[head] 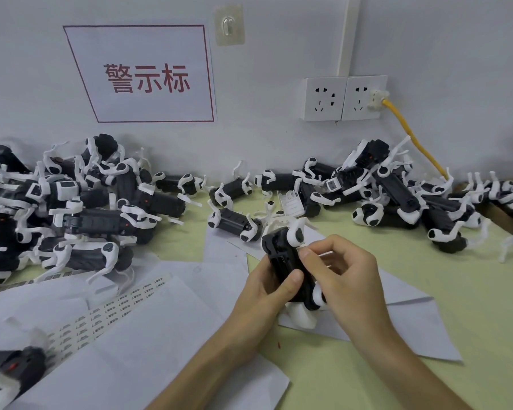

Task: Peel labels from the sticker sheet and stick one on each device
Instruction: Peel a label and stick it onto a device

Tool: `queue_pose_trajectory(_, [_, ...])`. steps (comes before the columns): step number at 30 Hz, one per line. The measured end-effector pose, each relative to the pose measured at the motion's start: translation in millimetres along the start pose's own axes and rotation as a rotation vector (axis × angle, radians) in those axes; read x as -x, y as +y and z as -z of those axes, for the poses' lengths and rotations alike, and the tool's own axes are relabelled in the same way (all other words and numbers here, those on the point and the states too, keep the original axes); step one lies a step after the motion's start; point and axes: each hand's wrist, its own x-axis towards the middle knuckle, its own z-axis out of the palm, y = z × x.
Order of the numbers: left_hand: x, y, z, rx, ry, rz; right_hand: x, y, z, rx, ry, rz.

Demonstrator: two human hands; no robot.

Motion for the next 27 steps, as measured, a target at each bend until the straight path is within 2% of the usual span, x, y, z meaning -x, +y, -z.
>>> queue_pose_trajectory(19, [2.5,5.8,-1.9,-0.003,-0.013,0.015,-0.9,0.5,2.1,-0.037,-0.026,-0.01])
queue_pose_trajectory(27, [5.4,8.3,0.8,-0.049,-0.047,0.037,-7.9,-0.6,11.6,-0.171,-0.102,-0.195])
